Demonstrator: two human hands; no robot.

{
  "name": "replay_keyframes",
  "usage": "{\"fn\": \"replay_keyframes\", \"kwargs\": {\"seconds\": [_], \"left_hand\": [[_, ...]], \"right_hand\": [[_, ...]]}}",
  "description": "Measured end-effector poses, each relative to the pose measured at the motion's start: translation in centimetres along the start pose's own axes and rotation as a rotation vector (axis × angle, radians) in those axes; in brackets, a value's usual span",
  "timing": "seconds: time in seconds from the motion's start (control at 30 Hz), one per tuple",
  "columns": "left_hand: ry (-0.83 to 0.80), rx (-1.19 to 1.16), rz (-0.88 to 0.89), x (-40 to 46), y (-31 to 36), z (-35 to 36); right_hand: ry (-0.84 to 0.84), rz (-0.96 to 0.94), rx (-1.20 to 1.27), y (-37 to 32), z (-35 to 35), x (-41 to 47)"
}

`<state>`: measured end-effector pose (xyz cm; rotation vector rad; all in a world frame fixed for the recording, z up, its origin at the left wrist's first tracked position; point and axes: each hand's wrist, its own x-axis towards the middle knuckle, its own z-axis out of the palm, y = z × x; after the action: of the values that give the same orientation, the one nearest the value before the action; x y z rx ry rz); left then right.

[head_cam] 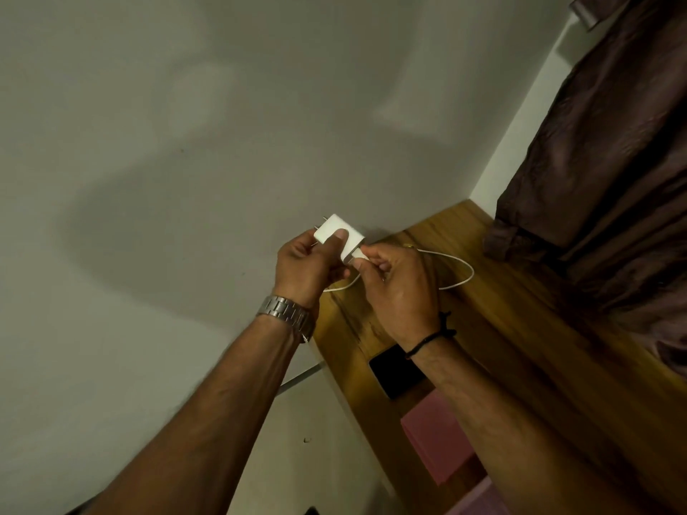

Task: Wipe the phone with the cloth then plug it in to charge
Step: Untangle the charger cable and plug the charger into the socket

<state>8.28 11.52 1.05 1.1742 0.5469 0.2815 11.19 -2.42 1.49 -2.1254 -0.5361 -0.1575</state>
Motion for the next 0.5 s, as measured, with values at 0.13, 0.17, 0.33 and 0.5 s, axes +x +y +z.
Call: {"fn": "replay_keyframes", "kwargs": {"seconds": [0.13, 0.17, 0.33, 0.5], "left_hand": [[-0.005, -0.01, -0.009, -0.1, 0.5, -0.4], [-0.012, -0.044, -0.024, -0.1, 0.9, -0.5], [-0.057, -0.312, -0.132, -0.7, 2.5, -3.3], [0.099, -0.292, -0.209, -2.3, 0.3, -8.6]], "right_hand": [[0.007, 0.039, 0.044, 0.0, 1.0, 0.1], [-0.003, 0.072, 0.115, -0.2, 1.3, 0.2], [-0.331, 0.047, 0.187, 0.7, 2.4, -0.8], [-0.589, -0.135, -0.383, 2.7, 3.8, -3.4]]}}
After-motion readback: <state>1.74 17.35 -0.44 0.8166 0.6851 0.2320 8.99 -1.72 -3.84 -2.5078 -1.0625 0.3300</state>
